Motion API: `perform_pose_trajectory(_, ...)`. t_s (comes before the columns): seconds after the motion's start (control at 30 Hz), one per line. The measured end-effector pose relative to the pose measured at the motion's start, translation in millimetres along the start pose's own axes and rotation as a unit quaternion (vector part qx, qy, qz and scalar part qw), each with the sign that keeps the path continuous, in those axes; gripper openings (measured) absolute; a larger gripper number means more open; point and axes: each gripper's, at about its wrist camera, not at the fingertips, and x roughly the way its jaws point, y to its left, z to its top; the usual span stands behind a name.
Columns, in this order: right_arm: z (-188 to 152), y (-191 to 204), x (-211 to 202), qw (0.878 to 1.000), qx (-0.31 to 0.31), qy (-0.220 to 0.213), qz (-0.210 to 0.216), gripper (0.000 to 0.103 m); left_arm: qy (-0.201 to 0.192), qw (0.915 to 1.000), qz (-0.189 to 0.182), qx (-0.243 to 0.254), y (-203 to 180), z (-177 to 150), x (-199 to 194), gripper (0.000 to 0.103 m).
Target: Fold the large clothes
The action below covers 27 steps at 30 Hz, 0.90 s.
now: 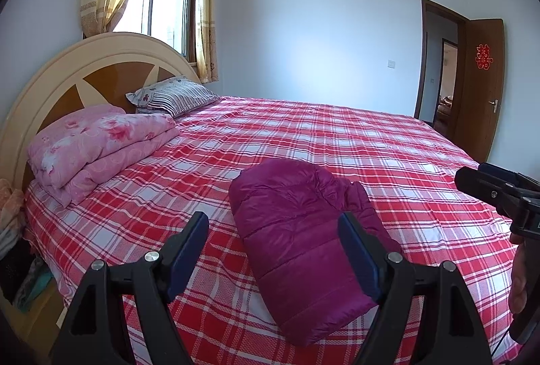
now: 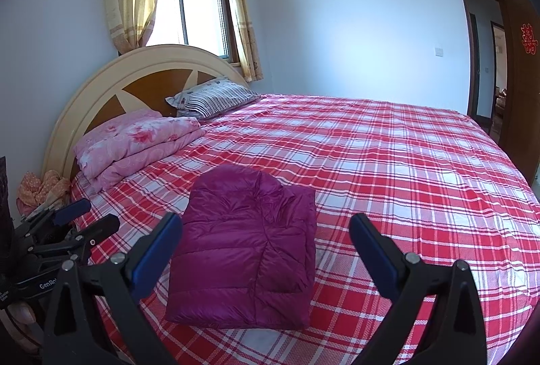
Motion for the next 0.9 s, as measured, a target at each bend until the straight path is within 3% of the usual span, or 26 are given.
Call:
perform_pose_trajectory(0.37,1.9,2.7,-3.4,1.0,-0.006,-0.006,0.003,0.101,-0.006,0.9998,0.011,0.017,-2.7,0.6,-1.7,0.08)
perform_pose_trajectory(0.47,1.5,3.9,-3.5,1.0,-0.007,-0.006,0.004,0.101,-0.006,0.9997,0.016,0.019,-1.9,0.4,-1.0,0.091)
perform_pose_trajectory(0.9,-5.2,7.8,1.3,1.0,-0.011,0.003,0.004,0.101,-0.009,0.9992,0.026,0.03,-1.0,-5.8,5.0,0.091)
